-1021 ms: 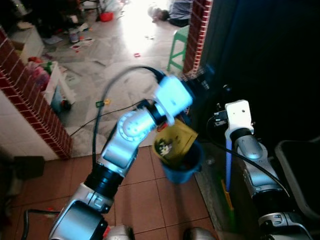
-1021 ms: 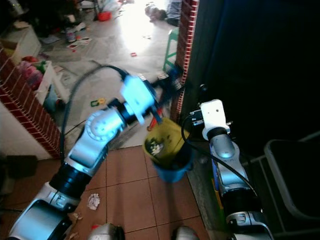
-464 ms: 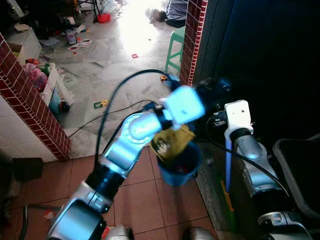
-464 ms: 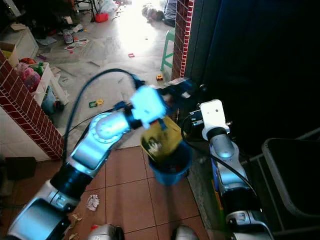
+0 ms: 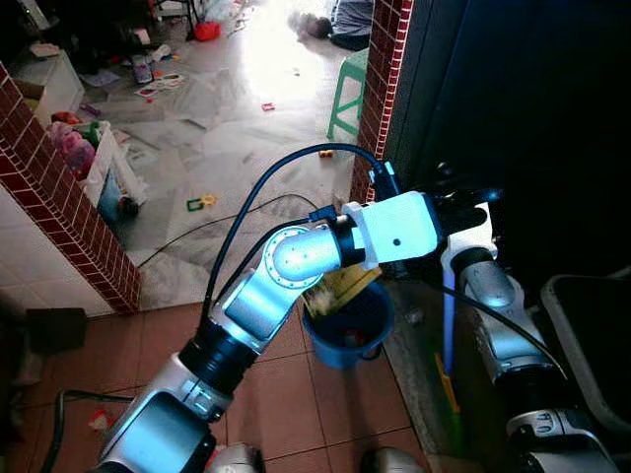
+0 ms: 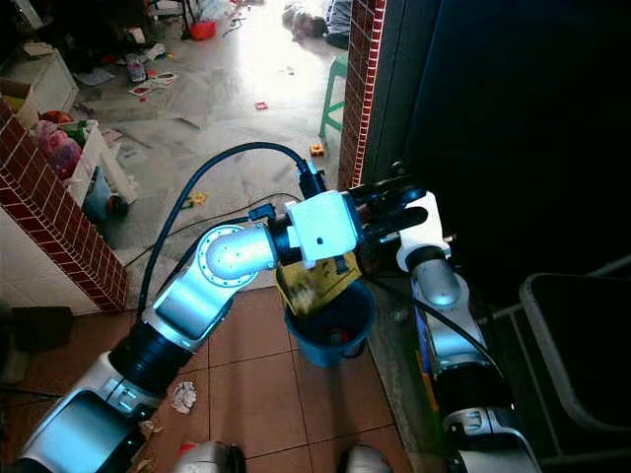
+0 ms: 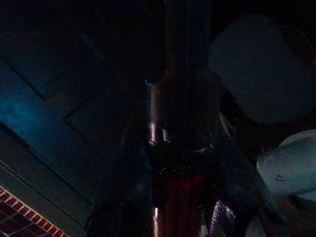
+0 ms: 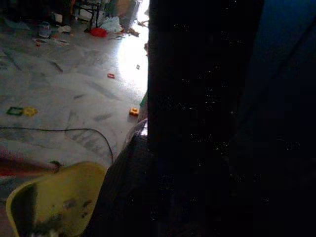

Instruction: Sweep floor

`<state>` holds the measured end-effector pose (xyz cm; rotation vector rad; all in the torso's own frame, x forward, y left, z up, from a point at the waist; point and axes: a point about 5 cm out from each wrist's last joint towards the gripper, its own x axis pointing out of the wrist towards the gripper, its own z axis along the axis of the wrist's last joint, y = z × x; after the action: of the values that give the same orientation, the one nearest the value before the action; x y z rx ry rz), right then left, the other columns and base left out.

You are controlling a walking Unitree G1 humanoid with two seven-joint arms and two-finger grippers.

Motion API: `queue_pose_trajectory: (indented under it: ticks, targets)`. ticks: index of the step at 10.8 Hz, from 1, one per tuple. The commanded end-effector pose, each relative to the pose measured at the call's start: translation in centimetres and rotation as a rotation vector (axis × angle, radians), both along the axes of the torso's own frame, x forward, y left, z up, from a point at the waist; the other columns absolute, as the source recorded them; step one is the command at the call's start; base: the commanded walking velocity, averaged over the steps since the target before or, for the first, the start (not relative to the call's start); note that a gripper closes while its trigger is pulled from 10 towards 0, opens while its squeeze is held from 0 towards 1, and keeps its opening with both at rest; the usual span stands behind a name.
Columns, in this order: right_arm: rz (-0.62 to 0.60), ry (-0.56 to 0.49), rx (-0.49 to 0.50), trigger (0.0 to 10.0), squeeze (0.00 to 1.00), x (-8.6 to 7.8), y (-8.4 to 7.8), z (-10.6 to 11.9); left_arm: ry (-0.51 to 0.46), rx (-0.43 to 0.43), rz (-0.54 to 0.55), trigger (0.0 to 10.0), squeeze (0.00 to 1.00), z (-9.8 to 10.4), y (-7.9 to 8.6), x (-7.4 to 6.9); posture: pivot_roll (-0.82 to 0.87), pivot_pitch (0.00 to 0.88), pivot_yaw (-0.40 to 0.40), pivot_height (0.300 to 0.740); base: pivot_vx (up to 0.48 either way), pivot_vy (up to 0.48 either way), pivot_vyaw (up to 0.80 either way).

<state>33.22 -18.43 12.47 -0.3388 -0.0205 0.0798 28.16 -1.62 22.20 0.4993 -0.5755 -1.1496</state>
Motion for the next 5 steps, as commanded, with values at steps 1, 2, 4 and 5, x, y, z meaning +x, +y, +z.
queue_pose_trajectory:
  ticks: [1, 2, 4, 5]
  targets:
    - [0.021, -0.044, -0.020, 10.0, 0.00, 0.5, 0.3, 1.1, -0.063, -0.082, 0.029, 10.0, 0.00, 2.2, 0.4, 0.1, -0.01, 0.024, -0.009, 0.740, 0.000, 0.000, 0.00]
    - [0.015, -0.035, -0.020, 10.0, 0.00, 0.4, 0.1, 0.8, -0.061, -0.108, 0.049, 10.0, 0.00, 2.6, 0.7, 0.4, -0.01, 0.019, -0.014, 0.740, 0.000, 0.000, 0.00]
    - [0.016, -0.018, -0.015, 10.0, 0.00, 0.4, -0.1, 0.3, -0.130, -0.140, 0.110, 10.0, 0.00, 3.9, 1.6, 1.1, 0.00, 0.004, -0.018, 0.740, 0.000, 0.000, 0.00]
    - [0.046, -0.025, 0.005, 10.0, 0.00, 0.5, 0.4, 0.6, -0.176, -0.188, 0.192, 10.0, 0.00, 5.1, 2.7, 1.9, 0.00, 0.000, -0.009, 0.740, 0.000, 0.000, 0.00]
